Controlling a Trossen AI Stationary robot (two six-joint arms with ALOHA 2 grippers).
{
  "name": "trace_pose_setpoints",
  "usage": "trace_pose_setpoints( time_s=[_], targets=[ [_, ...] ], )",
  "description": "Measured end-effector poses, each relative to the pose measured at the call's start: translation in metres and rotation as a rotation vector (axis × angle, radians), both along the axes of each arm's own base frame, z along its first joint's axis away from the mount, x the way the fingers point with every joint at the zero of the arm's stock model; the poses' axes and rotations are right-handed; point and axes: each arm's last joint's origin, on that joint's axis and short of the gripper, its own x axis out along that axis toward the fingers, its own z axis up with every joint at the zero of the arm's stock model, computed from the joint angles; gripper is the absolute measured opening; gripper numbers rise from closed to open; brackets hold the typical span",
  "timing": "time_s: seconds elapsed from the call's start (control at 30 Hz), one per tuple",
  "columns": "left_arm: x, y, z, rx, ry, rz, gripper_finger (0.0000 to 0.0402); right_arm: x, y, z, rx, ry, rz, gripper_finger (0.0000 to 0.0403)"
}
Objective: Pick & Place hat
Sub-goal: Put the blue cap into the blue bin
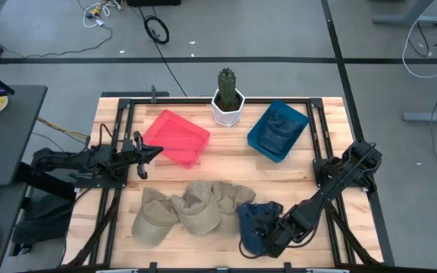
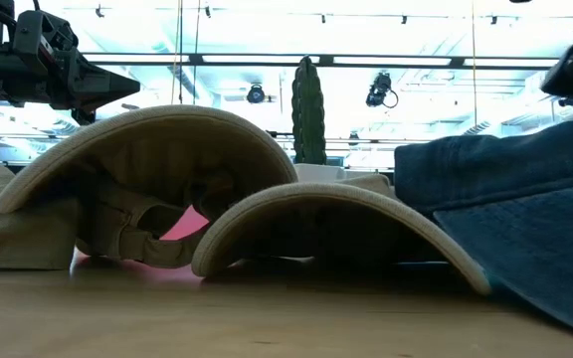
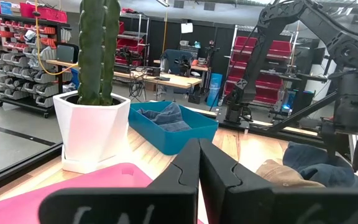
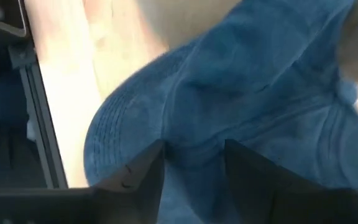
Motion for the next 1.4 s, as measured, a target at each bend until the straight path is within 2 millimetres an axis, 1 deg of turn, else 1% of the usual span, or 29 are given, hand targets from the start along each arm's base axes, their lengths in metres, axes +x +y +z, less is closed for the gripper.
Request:
trace_pose_setpoints(
  time_s=[0.17, 0.27, 0.37, 0.43, 0.53, 0.7, 0.9, 1.03, 1.17, 1.4],
  targets=[
    [0.0, 0.0, 0.0, 0.0, 0.0, 0.0, 0.0005, -0.001, 0.0, -0.001, 0.004, 0.023, 0.01, 0.0125],
    [0.0, 0.0, 0.0, 0.0, 0.0, 0.0, 0.0005, -0.002, -0.001, -0.001, -0.001, 0.031, 0.01, 0.0084],
    [0.0, 0.0, 0.0, 0.0, 0.0, 0.0, 0.0005, -0.002, -0.001, -0.001, 0.0, 0.032, 0.011, 0.0027],
    [0.0, 0.0, 0.0, 0.0, 0.0, 0.0, 0.0005, -0.002, -0.001, -0.001, -0.004, 0.031, 0.02, 0.0011],
    [0.0, 0.0, 0.0, 0.0, 0.0, 0.0, 0.0005, -0.002, -0.001, -0.001, -0.002, 0.032, 0.012, 0.0013],
    [0.0, 0.0, 0.0, 0.0, 0.0, 0.0, 0.0005, -0.004, -0.004, 0.002, -0.01, 0.043, 0.006, 0.0006],
    [0.0, 0.0, 0.0, 0.0, 0.0, 0.0, 0.0005, -0.008, -0.015, 0.016, -0.018, 0.051, -0.012, 0.0002],
    [0.0, 0.0, 0.0, 0.0, 0.0, 0.0, 0.0005, -0.009, -0.029, 0.026, -0.034, 0.072, -0.044, 0.0002],
    [0.0, 0.0, 0.0, 0.0, 0.0, 0.0, 0.0005, -0.011, -0.048, 0.038, -0.057, 0.089, -0.137, 0.0001],
    [0.0, 0.0, 0.0, 0.0, 0.0, 0.0, 0.0005, -0.018, -0.081, 0.068, -0.097, 0.004, -0.276, 0.0]
  ],
)
